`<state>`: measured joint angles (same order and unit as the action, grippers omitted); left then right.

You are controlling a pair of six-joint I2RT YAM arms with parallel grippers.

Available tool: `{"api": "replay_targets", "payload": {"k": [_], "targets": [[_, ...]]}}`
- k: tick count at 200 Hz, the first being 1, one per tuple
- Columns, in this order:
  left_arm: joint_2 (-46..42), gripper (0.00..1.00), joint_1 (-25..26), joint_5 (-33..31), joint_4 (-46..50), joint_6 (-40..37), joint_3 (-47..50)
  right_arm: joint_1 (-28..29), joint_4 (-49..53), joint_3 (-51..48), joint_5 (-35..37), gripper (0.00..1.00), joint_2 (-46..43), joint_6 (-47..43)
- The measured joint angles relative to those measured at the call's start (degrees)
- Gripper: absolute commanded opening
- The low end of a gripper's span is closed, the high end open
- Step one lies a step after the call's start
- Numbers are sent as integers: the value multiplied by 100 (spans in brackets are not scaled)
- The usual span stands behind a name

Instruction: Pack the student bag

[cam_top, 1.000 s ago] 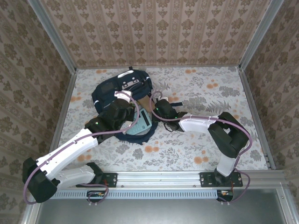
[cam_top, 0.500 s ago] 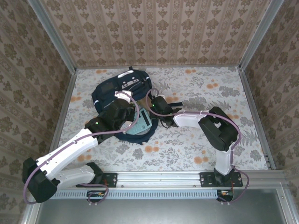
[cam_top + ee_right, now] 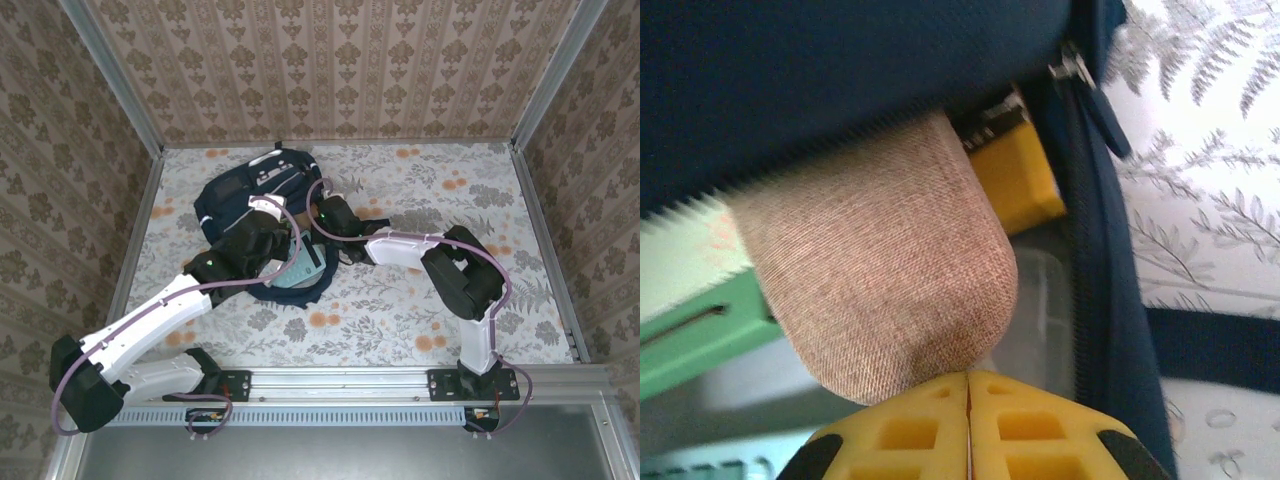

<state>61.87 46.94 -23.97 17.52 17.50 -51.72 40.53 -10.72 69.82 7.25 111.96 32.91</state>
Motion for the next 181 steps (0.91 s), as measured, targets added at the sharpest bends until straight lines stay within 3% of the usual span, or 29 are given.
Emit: {"api": "replay_targets", "payload": {"k": [39, 113, 156, 181], "targets": [[55, 0, 2, 4, 0, -17, 0, 0, -590, -35, -175, 13, -66, 13], [118, 0, 28, 7, 0, -17, -2, 0, -739, -557, -142, 16, -680, -11], [118, 0, 28, 4, 0, -20, -2, 0, -619, -990, -48, 26, -970, -13], [118, 0, 28, 4, 0, -20, -2, 0, -269, -1117, 114, 45, -1158, -48]]}}
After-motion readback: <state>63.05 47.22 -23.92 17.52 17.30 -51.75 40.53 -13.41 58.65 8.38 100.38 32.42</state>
